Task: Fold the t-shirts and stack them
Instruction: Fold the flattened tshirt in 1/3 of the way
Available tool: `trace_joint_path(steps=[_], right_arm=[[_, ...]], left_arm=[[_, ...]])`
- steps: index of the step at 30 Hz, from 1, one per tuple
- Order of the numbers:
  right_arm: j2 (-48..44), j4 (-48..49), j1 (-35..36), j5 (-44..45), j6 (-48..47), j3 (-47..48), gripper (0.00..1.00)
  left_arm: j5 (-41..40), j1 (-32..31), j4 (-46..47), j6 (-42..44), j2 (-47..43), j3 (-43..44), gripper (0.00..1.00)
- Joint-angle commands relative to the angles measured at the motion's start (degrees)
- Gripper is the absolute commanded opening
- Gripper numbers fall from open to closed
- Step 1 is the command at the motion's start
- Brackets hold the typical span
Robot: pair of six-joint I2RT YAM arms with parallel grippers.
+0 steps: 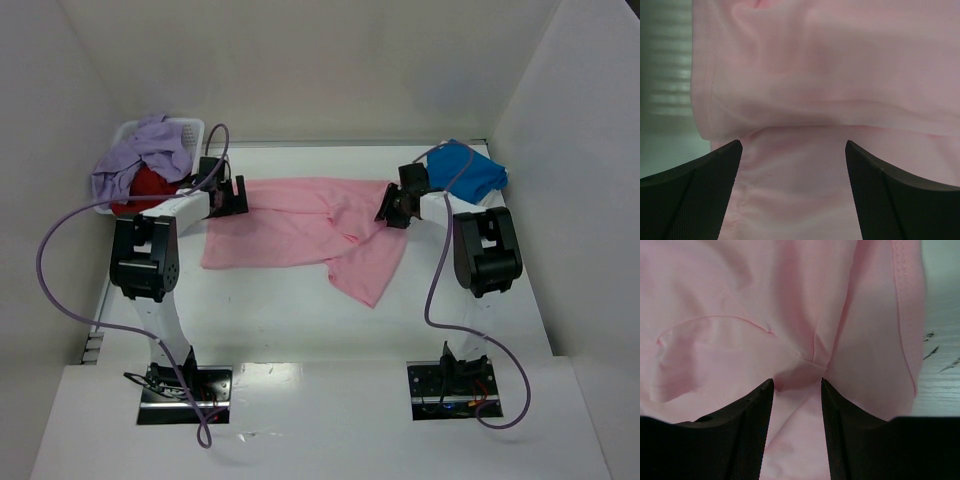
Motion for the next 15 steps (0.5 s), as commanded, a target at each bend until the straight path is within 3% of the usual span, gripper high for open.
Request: trace_joint_path(steps=[1, 5, 8, 11, 15], right_arm=[[1.6, 2.4, 0.9, 0.2, 0.7, 2.8, 0.48], [2.9, 2.4, 0.9, 0.8, 0.7, 2.8, 0.33], [2.9, 2.4, 0.9, 2.7, 0.7, 2.8, 0.09], [1.7, 1.9, 0.9, 4.6, 0.7, 2.8, 0.06], [1.2, 1.3, 0.9, 5.4, 0.1, 3.9, 0.03]], left_arm=[[-2.0, 0.0, 2.1, -0.8, 1.7, 2.6, 0.91], [-2.0, 0.0, 2.1, -0.3, 2.2, 3.2, 0.91], [-3.0, 0.0, 2.1, -0.3, 2.2, 3.7, 0.91], [-5.1, 0.0, 2.1, -0.9, 2.2, 3.7, 0.91], [-7.9, 0.0, 2.6, -1.9, 2.2, 3.1, 0.81]])
